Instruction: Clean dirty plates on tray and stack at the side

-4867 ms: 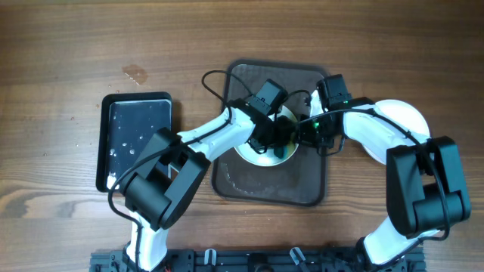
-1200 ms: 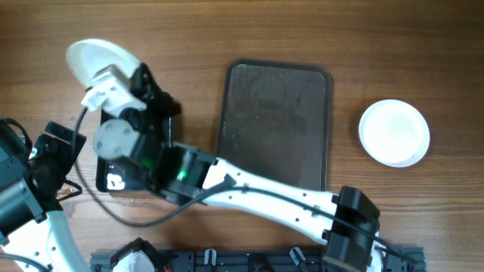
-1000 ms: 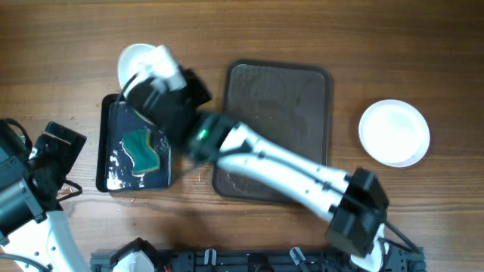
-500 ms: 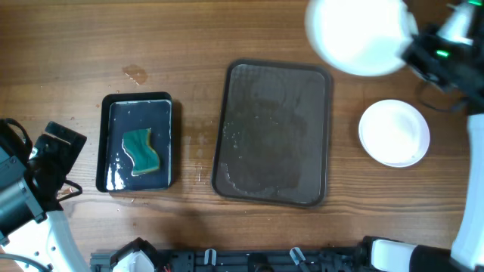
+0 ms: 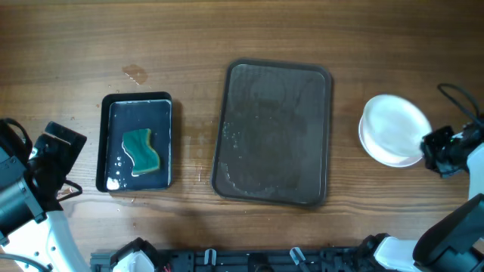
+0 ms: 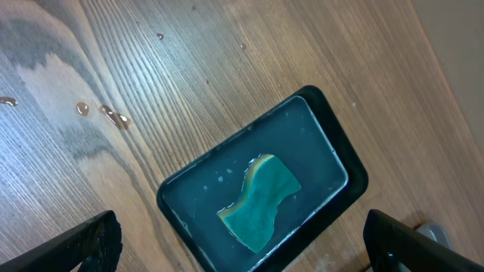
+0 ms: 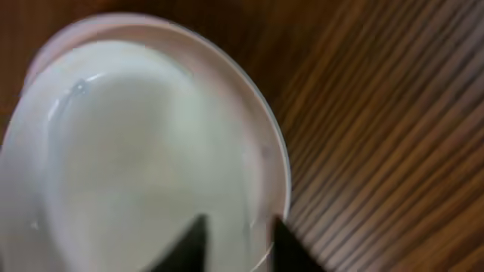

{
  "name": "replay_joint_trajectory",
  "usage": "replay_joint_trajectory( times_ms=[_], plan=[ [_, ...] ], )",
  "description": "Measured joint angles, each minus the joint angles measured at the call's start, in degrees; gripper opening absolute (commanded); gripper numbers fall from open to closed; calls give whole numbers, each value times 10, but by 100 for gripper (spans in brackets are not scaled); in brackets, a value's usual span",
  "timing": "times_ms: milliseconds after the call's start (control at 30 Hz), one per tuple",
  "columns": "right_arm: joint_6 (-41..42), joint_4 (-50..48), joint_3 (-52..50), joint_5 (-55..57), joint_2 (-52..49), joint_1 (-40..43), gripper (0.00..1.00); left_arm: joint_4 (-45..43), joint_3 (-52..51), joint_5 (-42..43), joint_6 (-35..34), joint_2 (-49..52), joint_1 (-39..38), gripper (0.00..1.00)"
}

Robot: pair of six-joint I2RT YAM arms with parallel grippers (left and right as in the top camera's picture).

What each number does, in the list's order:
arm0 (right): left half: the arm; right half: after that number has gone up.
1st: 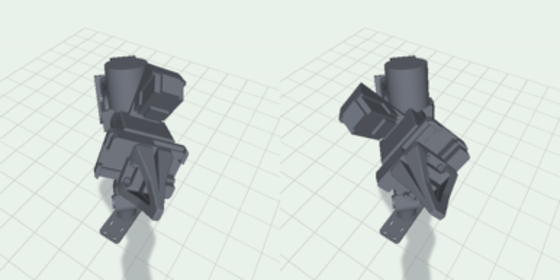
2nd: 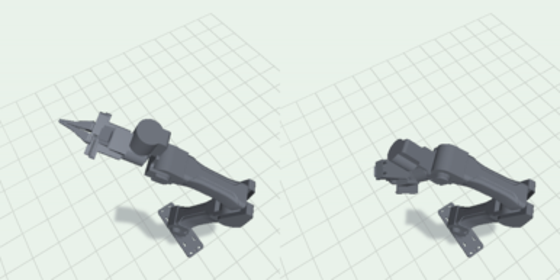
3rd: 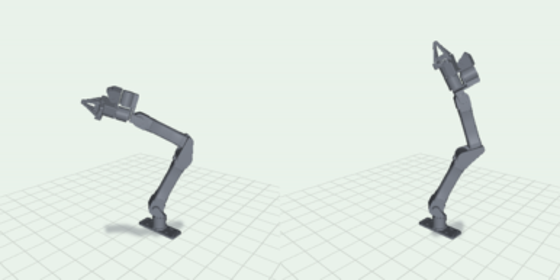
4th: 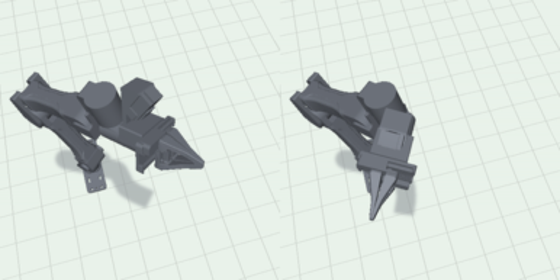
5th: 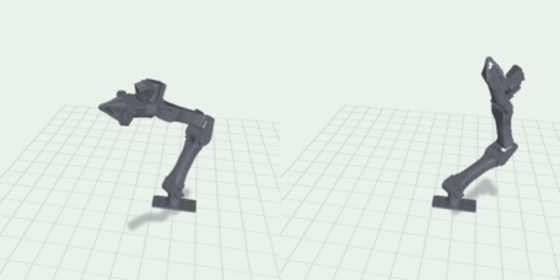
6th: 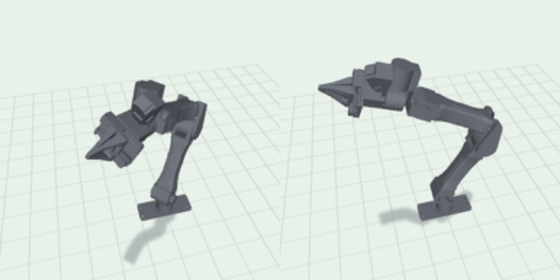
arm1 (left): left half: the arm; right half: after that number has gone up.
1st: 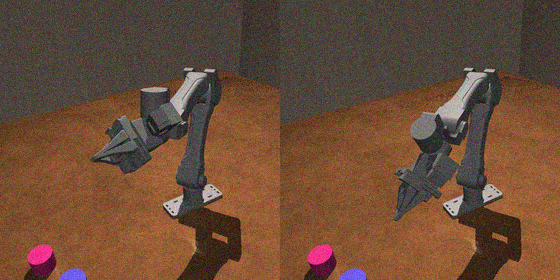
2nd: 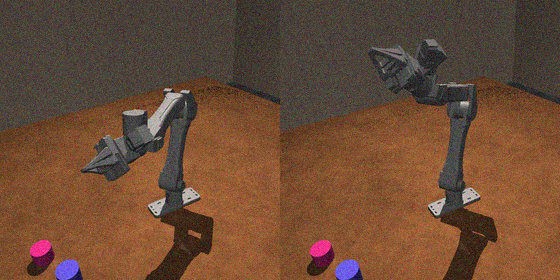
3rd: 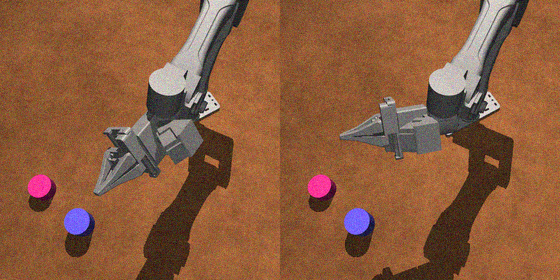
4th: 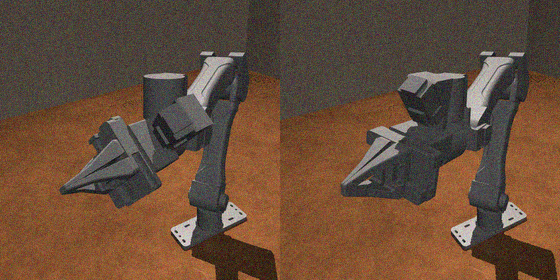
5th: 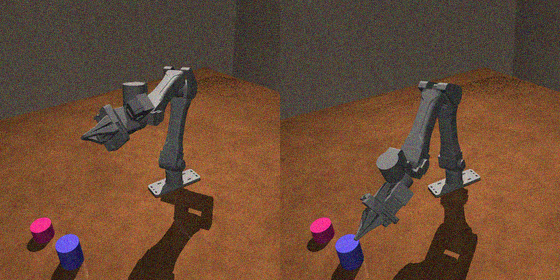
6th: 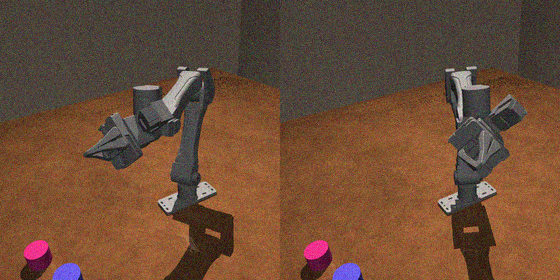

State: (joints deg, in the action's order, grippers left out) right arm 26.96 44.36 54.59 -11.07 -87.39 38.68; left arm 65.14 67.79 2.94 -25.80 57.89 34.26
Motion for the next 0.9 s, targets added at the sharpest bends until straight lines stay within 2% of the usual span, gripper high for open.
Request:
replay_joint_trajectory(
  times_ms=[33, 67, 167, 267, 300, 333, 400, 500, 600, 733, 800, 900],
  plan=[
    [-1, 7, 0, 1, 0, -1, 48, 0, 0, 0, 0, 0, 0, 100],
    [-1, 13, 0, -2, 2, -2, 55, 0, 0, 0, 0, 0, 0, 100],
    [-16, 49, 7, -59, 36, -3, 57, 0, 0, 0, 0, 0, 0, 100],
    [-70, 91, 31, -166, 136, -24, 58, 0, 0, 0, 0, 0, 0, 100],
    [-94, 104, 35, -198, 173, -38, 62, 0, 0, 0, 0, 0, 0, 100],
    [-119, 123, 39, -228, 215, -58, 100, 0, 0, 0, 0, 0, 0, 100],
    [-158, 162, 43, -267, 296, -106, 100, 0, 0, 0, 0, 0, 0, 100],
    [-161, 229, 45, -270, 396, -160, 100, 0, 0, 0, 0, 0, 0, 100],
    [-78, 249, 45, -266, 480, -176, 100, 0, 0, 0, 0, 0, 0, 100],
    [-4, 255, 45, -209, 517, -186, 100, 0, 0, 0, 0, 0, 0, 100],
    [4, 223, 43, -172, 516, -210, 100, 0, 0, 0, 0, 0, 0, 100],
    [-31, 64, 24, -140, 520, -293, 100, 0, 0, 0, 0, 0, 0, 100]
  ],
)
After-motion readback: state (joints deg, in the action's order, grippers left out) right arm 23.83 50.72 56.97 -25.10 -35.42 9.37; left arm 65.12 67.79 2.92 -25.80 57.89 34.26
